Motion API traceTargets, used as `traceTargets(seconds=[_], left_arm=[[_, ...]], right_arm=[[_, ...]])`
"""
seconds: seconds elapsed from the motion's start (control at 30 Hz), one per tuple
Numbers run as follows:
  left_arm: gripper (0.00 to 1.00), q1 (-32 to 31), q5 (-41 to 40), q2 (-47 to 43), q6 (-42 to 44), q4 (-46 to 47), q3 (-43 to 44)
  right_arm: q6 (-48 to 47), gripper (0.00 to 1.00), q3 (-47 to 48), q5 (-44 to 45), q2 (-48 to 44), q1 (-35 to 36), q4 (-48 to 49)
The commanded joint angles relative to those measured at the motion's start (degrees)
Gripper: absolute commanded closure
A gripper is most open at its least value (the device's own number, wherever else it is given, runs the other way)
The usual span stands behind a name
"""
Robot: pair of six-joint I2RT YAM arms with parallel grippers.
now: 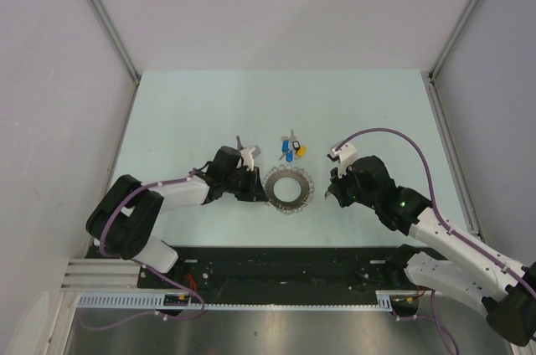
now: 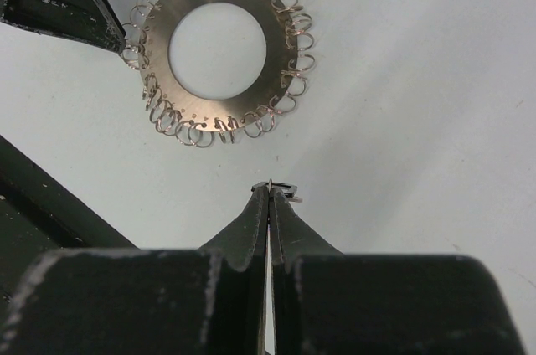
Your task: Put the keys on the keyring
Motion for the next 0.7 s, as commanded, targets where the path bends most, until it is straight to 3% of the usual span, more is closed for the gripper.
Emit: traceTargets(seconds=[0.0, 0.67], left_arm=[[0.8, 0.41, -1.19, -0.96, -0.35, 1.39, -0.35], [0.89, 0.41, -2.6, -0.26, -0.62, 1.83, -1.41]], right_arm=[[0.05, 1.0, 1.2, -0.29, 0.18, 0.32, 1.6], [0.14, 1.0, 1.2, -0.55, 0.8, 0.4, 1.69]])
